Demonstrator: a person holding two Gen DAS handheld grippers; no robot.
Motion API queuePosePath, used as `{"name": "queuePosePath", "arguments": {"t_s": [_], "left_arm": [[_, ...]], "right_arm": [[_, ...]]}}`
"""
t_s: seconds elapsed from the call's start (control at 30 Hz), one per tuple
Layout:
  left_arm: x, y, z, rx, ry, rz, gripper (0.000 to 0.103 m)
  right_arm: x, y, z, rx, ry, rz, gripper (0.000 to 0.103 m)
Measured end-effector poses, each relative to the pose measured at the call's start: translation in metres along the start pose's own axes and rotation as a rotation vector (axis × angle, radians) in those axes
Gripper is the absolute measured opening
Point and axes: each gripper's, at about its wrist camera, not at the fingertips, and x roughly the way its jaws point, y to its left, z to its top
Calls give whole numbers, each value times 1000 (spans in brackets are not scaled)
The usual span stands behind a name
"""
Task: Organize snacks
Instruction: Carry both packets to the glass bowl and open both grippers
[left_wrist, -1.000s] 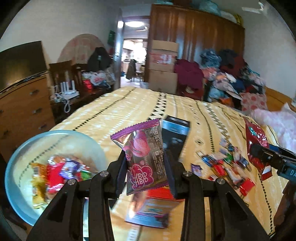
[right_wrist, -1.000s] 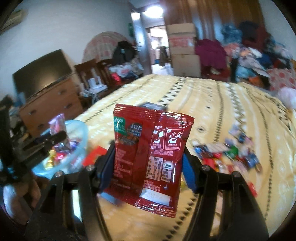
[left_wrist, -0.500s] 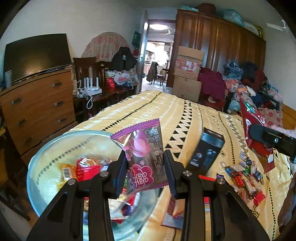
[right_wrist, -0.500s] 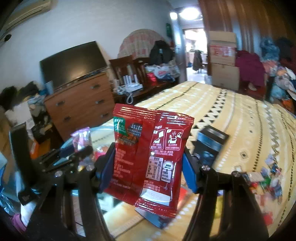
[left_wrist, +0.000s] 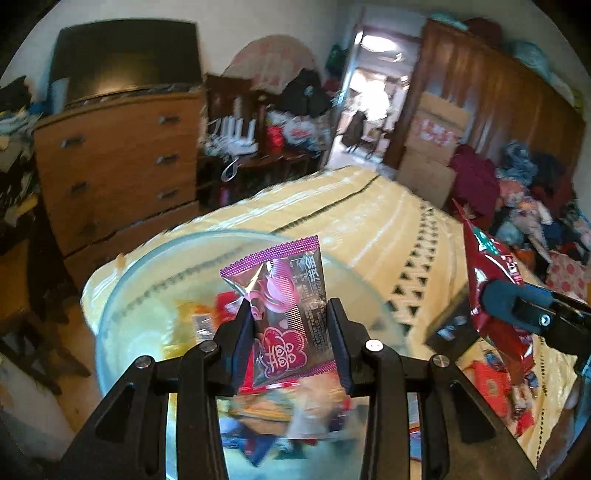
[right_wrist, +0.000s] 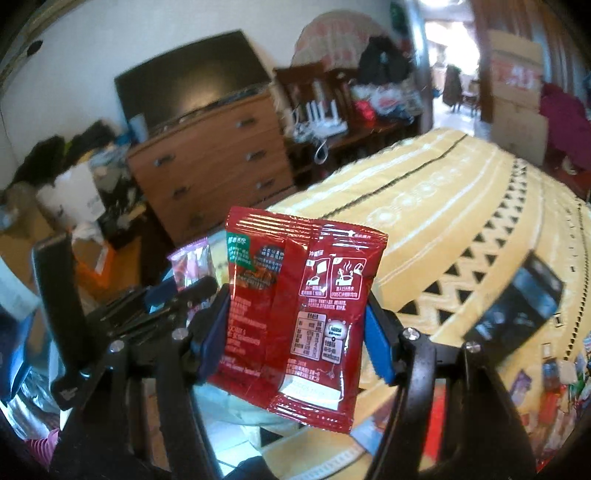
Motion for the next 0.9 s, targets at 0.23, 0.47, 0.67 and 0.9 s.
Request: {"name": "queuePosePath", "arguments": {"t_s": [0.23, 0.47, 0.67, 0.9], "left_arm": [[49, 24, -14, -12, 156, 35, 39], [73, 38, -26, -10, 230, 53, 40], [77, 47, -26, -32, 243, 69, 45], [73, 43, -25, -21, 234, 85, 57]], "right_arm": [[53, 10, 7, 6, 133, -7, 66], [89, 14, 1, 5, 221, -24, 68], [97, 25, 1, -24, 241, -35, 75], [92, 32, 3, -44, 224, -51, 88]]}}
